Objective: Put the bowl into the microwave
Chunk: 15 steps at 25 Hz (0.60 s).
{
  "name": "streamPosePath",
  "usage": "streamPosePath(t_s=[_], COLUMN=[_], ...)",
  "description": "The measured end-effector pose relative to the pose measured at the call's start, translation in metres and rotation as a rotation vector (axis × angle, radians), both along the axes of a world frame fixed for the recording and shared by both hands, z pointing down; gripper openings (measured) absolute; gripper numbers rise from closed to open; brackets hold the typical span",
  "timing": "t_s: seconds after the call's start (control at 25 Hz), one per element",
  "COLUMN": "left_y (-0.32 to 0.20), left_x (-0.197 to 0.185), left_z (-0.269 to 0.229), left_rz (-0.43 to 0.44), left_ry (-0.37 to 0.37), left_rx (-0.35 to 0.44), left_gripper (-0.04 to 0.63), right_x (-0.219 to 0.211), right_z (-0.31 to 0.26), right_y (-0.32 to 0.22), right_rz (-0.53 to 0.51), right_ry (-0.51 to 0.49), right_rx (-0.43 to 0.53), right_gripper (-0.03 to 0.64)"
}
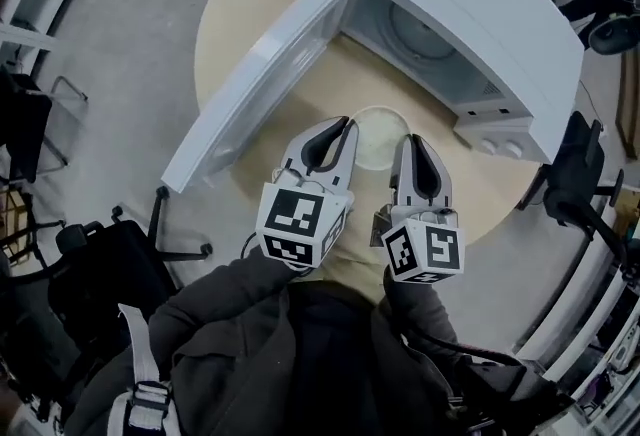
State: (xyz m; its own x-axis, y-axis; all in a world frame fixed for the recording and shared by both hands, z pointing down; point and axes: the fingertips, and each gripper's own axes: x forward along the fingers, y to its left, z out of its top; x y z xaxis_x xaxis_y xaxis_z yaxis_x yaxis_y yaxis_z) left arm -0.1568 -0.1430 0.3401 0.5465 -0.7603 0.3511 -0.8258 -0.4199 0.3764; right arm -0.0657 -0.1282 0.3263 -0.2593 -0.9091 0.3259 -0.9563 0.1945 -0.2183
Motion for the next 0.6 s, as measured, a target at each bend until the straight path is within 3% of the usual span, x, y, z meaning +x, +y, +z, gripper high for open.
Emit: streamPosePath(t_s=[0.32,0.6], left_y=[-0.015,-0.044], left_x=[0.024,0.04], left_z=[0.006,0.022], left_rz=[0.094,0.107], left_ry=[0.007,-0.067], left_rx=[0.003,0.017], left_gripper=[0.031,0.031], right_x=[0.021,0.039], right_z=[0.005,0.029], right_y=[-0.005,-0.035], right_rz=[0.105,0.124], right_ry=[0.013,-0.043], right_rx=[0.002,0.014], right_gripper=[0.034,0.031])
